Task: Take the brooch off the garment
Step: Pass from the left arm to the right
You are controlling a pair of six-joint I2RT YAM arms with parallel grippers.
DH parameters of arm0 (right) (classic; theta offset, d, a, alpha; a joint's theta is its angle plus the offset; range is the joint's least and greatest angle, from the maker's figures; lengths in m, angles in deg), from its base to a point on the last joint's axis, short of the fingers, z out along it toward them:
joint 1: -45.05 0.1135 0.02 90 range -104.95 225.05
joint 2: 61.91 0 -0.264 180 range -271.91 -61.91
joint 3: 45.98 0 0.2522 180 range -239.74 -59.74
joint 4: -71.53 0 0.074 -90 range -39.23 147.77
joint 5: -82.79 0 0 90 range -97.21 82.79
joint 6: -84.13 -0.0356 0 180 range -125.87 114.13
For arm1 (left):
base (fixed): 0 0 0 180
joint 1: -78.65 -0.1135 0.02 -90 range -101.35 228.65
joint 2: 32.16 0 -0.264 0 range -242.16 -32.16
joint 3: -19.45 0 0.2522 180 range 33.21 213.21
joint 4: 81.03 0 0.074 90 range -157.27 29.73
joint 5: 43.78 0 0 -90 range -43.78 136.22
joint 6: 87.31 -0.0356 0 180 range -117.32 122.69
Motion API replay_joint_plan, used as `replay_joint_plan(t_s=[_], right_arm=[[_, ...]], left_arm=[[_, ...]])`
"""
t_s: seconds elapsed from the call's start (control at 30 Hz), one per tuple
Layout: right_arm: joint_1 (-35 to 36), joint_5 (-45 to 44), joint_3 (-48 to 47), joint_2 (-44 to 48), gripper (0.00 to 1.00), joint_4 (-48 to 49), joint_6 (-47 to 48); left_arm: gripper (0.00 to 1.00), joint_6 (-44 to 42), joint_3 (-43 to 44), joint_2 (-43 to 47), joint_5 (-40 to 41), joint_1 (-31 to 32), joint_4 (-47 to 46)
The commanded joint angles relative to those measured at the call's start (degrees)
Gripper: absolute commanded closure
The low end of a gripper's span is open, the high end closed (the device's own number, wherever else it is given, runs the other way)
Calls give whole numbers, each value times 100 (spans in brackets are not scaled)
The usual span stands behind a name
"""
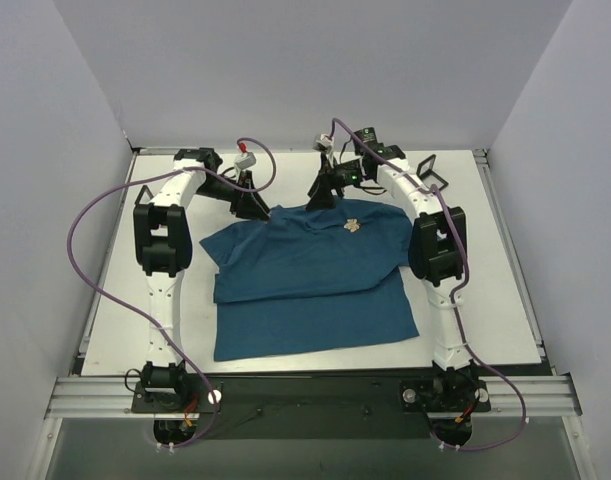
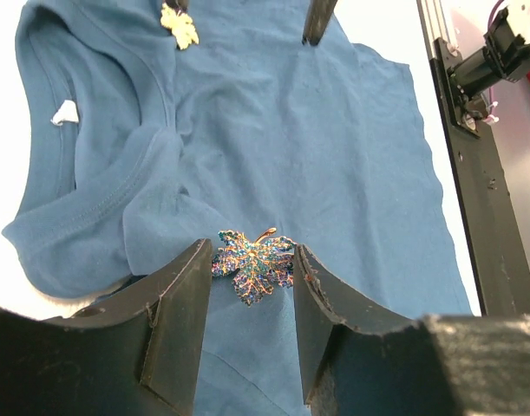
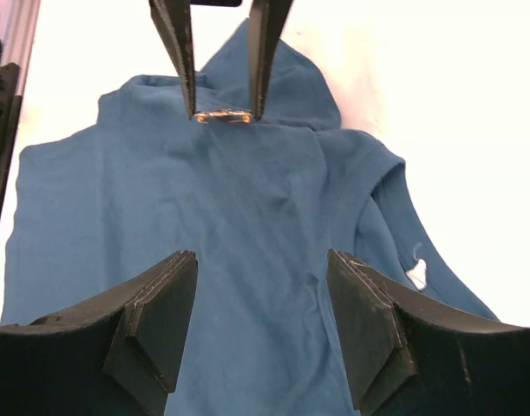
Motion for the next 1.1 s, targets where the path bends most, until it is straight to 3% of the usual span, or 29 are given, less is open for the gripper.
replay_joint_plan(t_s=[0.0,0.3,0.63,0.93,1.07], right_arm=[[279,726,-99,173,39,76,398],[516,313,376,472,42,50,1839],[710,-777,112,507,44,-161,2358],[912,-655,-28,534,51,-266,2376],[1000,-593,-247,534,54,-1010,2998]], left_arm=[[55,-266,291,-16,-482,-33,1364],[55,-231,19,204,-403,2,1364],[56,-143,-288,309,-122,125,1364],[56,-327,-650,573,-60,344,1364],[57,-266,-501,538,-104,485,1364]])
